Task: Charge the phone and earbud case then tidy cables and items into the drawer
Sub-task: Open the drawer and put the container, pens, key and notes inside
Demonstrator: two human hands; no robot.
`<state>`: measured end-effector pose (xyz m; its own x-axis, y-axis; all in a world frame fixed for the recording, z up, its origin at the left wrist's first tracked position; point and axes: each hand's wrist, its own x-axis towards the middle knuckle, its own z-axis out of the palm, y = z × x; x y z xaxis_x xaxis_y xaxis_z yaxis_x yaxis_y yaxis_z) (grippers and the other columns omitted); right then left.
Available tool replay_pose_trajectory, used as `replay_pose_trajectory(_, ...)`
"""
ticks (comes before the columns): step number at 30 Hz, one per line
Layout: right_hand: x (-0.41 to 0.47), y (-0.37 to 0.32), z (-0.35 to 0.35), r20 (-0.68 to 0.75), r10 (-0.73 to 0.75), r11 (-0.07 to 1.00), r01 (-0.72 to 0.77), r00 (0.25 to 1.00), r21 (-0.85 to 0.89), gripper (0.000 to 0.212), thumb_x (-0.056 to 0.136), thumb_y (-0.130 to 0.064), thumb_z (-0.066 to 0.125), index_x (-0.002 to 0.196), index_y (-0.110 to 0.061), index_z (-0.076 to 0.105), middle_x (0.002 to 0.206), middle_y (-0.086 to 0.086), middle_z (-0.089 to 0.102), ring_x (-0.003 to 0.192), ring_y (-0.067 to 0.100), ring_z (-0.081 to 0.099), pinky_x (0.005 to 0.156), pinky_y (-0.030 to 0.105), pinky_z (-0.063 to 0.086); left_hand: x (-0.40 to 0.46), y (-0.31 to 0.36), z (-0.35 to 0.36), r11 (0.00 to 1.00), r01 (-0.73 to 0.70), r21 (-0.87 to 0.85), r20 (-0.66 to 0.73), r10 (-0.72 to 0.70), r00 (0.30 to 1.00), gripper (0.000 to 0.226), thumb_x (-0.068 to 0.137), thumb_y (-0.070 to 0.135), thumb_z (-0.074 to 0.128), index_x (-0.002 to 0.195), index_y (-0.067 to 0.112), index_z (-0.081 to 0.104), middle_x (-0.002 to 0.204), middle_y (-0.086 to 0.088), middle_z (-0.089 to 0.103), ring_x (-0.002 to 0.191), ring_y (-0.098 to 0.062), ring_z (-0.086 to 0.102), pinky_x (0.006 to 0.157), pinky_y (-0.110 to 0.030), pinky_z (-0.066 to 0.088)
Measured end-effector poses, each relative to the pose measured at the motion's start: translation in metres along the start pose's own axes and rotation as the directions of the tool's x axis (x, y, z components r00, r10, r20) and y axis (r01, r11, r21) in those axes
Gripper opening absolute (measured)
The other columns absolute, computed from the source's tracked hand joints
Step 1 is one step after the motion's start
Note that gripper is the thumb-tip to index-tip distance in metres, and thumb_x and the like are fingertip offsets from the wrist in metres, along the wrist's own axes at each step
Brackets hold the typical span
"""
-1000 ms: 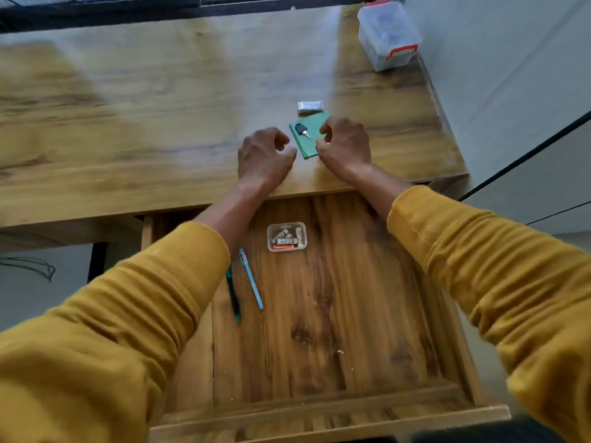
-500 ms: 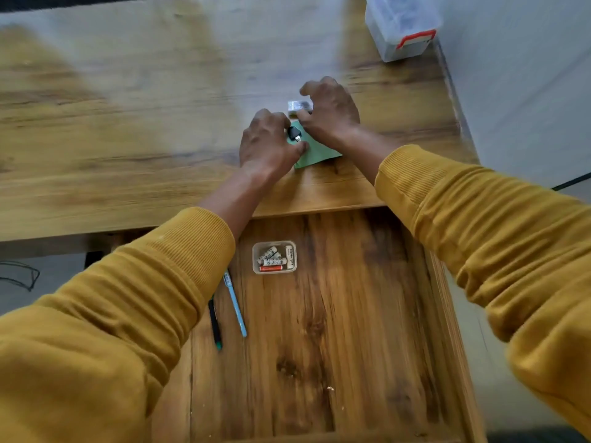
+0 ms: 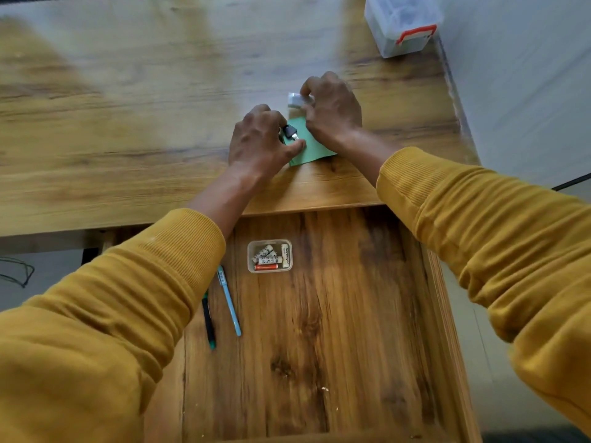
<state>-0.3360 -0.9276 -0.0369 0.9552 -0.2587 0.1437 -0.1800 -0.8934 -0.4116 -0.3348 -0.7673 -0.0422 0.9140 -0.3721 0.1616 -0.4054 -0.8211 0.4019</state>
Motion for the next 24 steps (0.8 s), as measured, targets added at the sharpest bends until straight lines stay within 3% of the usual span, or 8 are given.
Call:
replay_pose_trajectory(5,-0.027,-0.004,-0.006,-0.233,0.004,0.998,0.009,0.973,0.056,0.022,0.099,-0.03,0.061,0.118,-0.02,0.068,0.122,0.007,0.061,0.112,0.021,0.055,0.076,0.023,0.035,-0.02,0.0,-0.019,0.999,-0.036,-0.015,-0.099,0.035,0.994,0.042,0.084,0.054,0.078,0.11,0.021,0.078,0.109,0.0,0.069,0.097,-0.015,0.065,0.076,-0.024,0.036)
replay_pose_trajectory(10,-0.086,-0.017,-0.007,-0.347,0.064,0.967,0.029,0.936,0.255,0.022,0.094,-0.039,0.065,0.099,-0.019,0.072,0.099,0.003,0.068,0.091,0.018,0.062,0.072,0.026,0.045,-0.079,-0.01,-0.033,0.994,-0.102,-0.048,-0.102,0.097,0.99,0.049,0.084,0.063,0.075,0.113,0.023,0.076,0.105,0.003,0.069,0.079,-0.012,0.062,0.065,-0.03,0.048)
replay_pose_trajectory(12,-0.123,-0.027,-0.008,-0.35,0.123,0.942,0.001,0.929,0.335,0.024,0.094,-0.041,0.069,0.092,-0.018,0.071,0.09,0.0,0.067,0.079,0.013,0.059,0.068,0.019,0.041,-0.111,-0.013,-0.036,0.99,-0.111,-0.086,-0.069,0.106,0.992,0.052,0.086,0.064,0.072,0.116,0.022,0.075,0.105,0.003,0.068,0.071,-0.011,0.059,0.061,-0.031,0.05)
replay_pose_trajectory(15,-0.191,-0.034,-0.008,-0.224,0.131,0.9,-0.021,0.966,0.436,0.019,0.09,-0.035,0.076,0.091,-0.017,0.069,0.086,-0.004,0.065,0.07,0.007,0.056,0.063,0.01,0.039,-0.166,-0.02,-0.038,0.988,-0.105,-0.111,0.033,0.109,0.993,0.054,0.087,0.062,0.073,0.12,0.02,0.075,0.107,0.001,0.069,0.078,-0.012,0.061,0.065,-0.032,0.055)
replay_pose_trajectory(18,-0.255,-0.03,-0.002,-0.044,0.144,0.879,-0.108,0.989,0.464,0.016,0.087,-0.033,0.077,0.094,-0.021,0.07,0.089,-0.006,0.064,0.072,0.005,0.059,0.06,0.02,0.05,-0.226,-0.032,-0.038,0.991,-0.082,-0.11,0.115,0.095,0.989,0.054,0.086,0.06,0.073,0.122,0.02,0.075,0.11,0.003,0.069,0.089,-0.012,0.066,0.072,-0.032,0.057)
replay_pose_trajectory(21,-0.301,-0.031,0.014,0.058,0.188,0.885,-0.195,0.98,0.423,0.014,0.082,-0.027,0.079,0.091,-0.021,0.07,0.088,-0.007,0.063,0.071,0.005,0.06,0.061,0.022,0.052,-0.279,-0.045,-0.029,0.996,-0.038,-0.086,0.197,0.054,0.979,0.052,0.086,0.058,0.077,0.12,0.02,0.076,0.11,0.003,0.07,0.089,-0.011,0.065,0.072,-0.026,0.055)
replay_pose_trajectory(24,-0.326,-0.039,0.032,0.156,0.241,0.899,-0.281,0.958,0.335,0.016,0.081,-0.028,0.079,0.092,-0.021,0.071,0.088,-0.006,0.063,0.075,0.01,0.061,0.065,0.031,0.056,-0.306,-0.054,-0.016,0.999,0.021,-0.032,0.279,-0.011,0.96,0.053,0.086,0.06,0.077,0.121,0.021,0.075,0.11,0.005,0.069,0.091,-0.011,0.065,0.073,-0.03,0.059)
